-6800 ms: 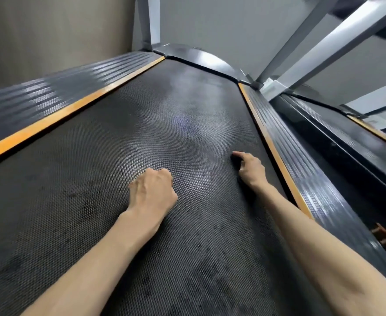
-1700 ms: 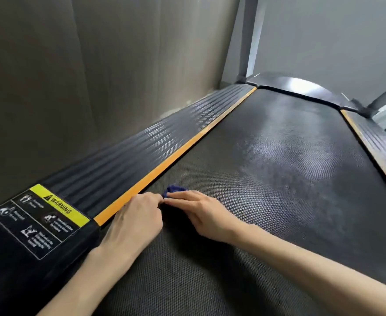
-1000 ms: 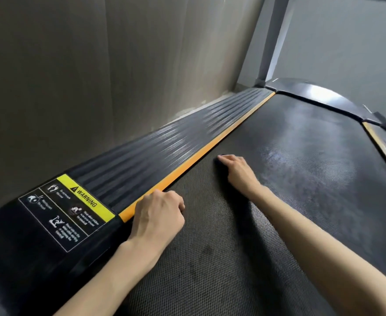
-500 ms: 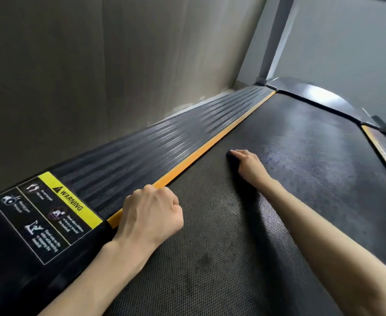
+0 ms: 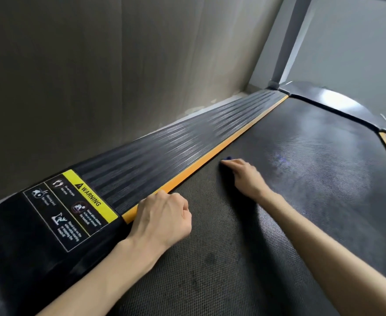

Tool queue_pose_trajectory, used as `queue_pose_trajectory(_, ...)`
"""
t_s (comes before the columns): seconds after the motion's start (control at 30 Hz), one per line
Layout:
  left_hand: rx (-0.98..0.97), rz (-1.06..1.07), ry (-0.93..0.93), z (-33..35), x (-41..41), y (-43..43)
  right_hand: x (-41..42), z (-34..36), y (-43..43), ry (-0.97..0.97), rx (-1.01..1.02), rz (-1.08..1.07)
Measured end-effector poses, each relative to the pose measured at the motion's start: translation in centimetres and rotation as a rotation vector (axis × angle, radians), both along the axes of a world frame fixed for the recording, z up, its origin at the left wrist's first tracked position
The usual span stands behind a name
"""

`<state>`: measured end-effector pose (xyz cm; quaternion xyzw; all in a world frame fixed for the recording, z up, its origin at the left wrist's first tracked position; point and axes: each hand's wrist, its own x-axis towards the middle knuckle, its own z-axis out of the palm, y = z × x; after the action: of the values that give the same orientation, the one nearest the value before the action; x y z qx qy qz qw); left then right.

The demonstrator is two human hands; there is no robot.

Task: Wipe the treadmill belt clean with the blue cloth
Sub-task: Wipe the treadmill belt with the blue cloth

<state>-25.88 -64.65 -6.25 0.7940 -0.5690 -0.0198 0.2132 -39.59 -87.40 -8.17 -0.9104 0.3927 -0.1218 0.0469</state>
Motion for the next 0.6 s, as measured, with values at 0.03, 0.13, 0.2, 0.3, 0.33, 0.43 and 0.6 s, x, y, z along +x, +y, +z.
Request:
queue_pose_trajectory(0.03,0.002,-0.020,0.009,-0.1,0.0,0.2,0.3,-0.1,2.1,-0.014,0.006,0.108)
queue_pose_trajectory(0.13,0.038,-0.111,0.091,-0.4,0.0,1.2,0.4,-0.1,9.3,-0.060,-0.002,0.377)
queue_pose_trajectory(0.2,0.048,-0.147,0.135,-0.1,0.2,1.9,0.0,-0.1,12.6,-0.092,-0.017,0.502)
queue_pose_trajectory(0.3,0.014,-0.112,0.146,1.0,0.4,3.5,0.1,-0.3,9.9,-0.030,-0.033,0.473)
queue_pose_trajectory(0.33,0.016,-0.107,0.133,1.4,0.5,4.1,0.2,-0.3,7.7,-0.054,-0.034,0.371)
queue_pose_trajectory(0.43,0.028,-0.124,0.098,2.0,1.0,6.5,0.4,0.2,3.7,-0.081,0.026,-0.044)
queue_pose_trajectory(0.6,-0.066,-0.103,0.131,1.3,2.9,9.5,1.8,-0.3,15.3,-0.121,0.061,0.280)
